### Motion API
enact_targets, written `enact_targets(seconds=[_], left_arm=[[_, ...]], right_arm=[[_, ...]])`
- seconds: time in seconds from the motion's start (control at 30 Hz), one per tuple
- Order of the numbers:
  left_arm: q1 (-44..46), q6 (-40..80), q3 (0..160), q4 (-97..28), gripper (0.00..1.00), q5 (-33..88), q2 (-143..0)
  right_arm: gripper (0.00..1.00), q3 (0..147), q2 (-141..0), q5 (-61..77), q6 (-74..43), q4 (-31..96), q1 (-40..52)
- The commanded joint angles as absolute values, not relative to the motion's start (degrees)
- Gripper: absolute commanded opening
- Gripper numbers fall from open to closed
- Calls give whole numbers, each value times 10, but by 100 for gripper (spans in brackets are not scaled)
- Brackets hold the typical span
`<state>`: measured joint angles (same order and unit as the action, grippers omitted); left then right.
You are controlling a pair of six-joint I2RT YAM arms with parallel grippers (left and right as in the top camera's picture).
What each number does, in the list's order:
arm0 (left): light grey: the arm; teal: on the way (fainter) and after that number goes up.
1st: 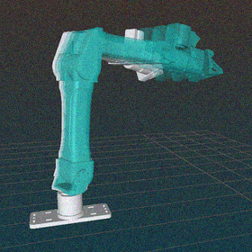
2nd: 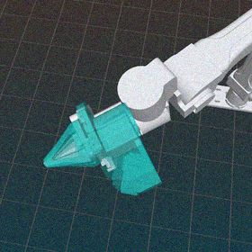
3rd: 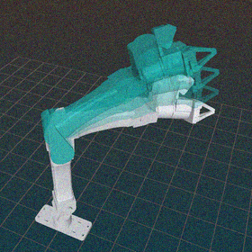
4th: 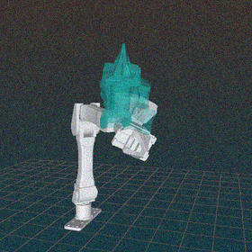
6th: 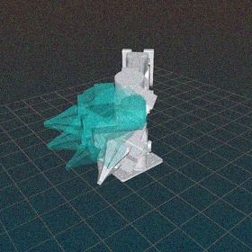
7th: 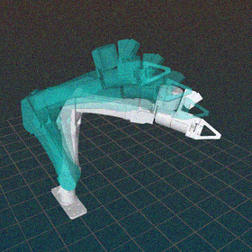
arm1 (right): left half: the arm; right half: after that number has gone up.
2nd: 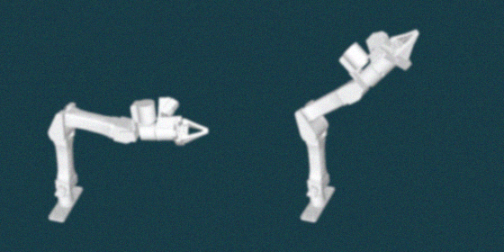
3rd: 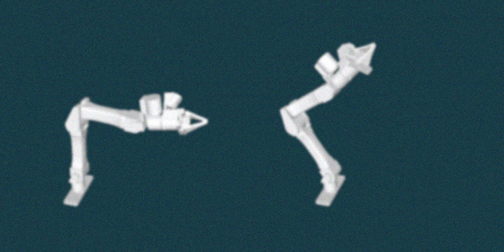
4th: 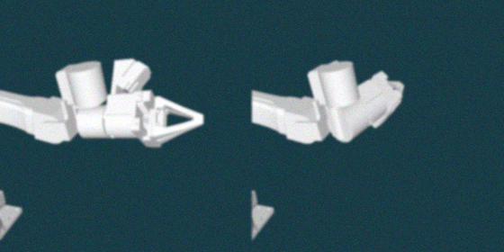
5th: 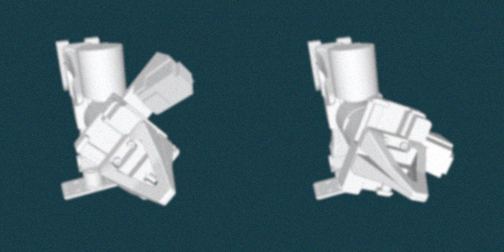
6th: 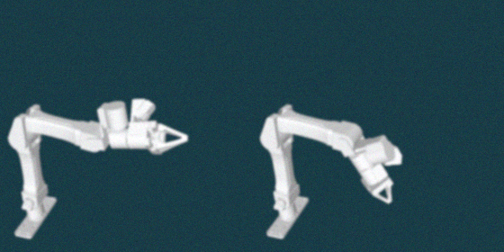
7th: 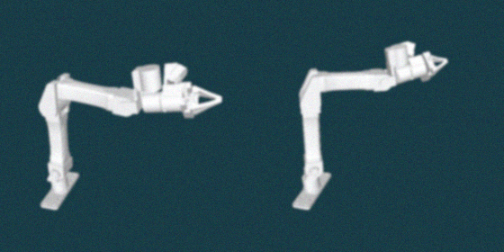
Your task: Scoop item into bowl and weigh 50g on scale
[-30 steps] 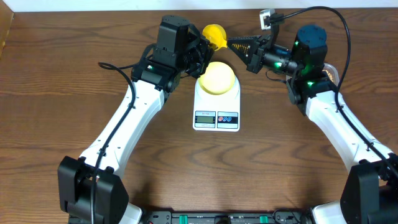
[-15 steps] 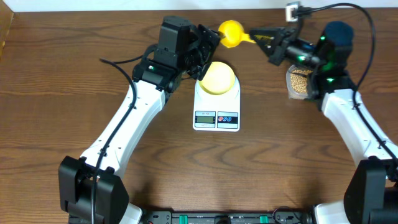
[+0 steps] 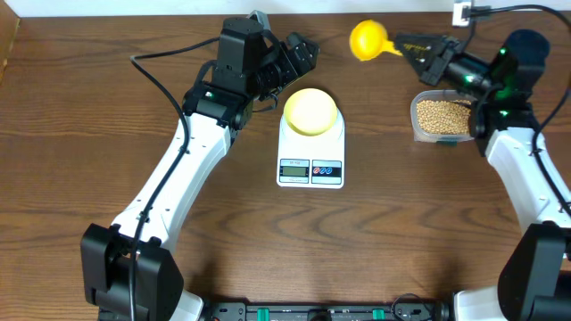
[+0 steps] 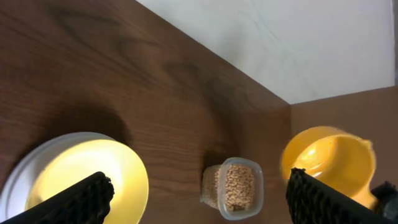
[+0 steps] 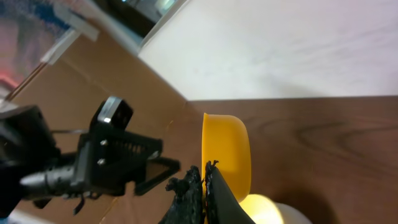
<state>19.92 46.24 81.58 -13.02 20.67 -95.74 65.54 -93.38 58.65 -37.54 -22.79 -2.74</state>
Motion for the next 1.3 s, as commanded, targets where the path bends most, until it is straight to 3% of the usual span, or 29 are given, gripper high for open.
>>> enact_targets(seconds=[0.0, 0.4, 0.57, 0.67, 0.7, 0.87, 0.93, 1.1, 1.17, 1.27], left_arm=[[201, 481, 826, -127, 91, 203, -955], [203, 502, 826, -127, 63, 262, -955], [203, 526, 826, -125, 59, 266, -955], [203, 528, 826, -119, 45, 266, -955], [203, 542, 826, -108, 34, 266, -955], [203, 552, 826, -87, 19, 266, -955], [203, 552, 826, -87, 8, 265, -955], [203, 501, 826, -87, 8, 263, -955], [203, 458, 826, -87, 8, 263, -955], [203, 392, 826, -88, 8, 259, -955]], right_arm=[[1, 668, -938, 589, -425, -216, 21], [1, 668, -938, 564, -502, -221, 74], [1, 668, -938, 535, -530, -225, 84], [1, 668, -938, 537, -532, -222, 91], [1, 668, -938, 537, -534, -216, 96], [1, 668, -938, 535, -547, -217, 102], [1, 668, -938, 535, -549, -216, 102], [1, 668, -938, 535, -524, -217, 109], [6, 668, -938, 536, -494, -215, 114], [29, 668, -938, 536, -458, -213, 114]])
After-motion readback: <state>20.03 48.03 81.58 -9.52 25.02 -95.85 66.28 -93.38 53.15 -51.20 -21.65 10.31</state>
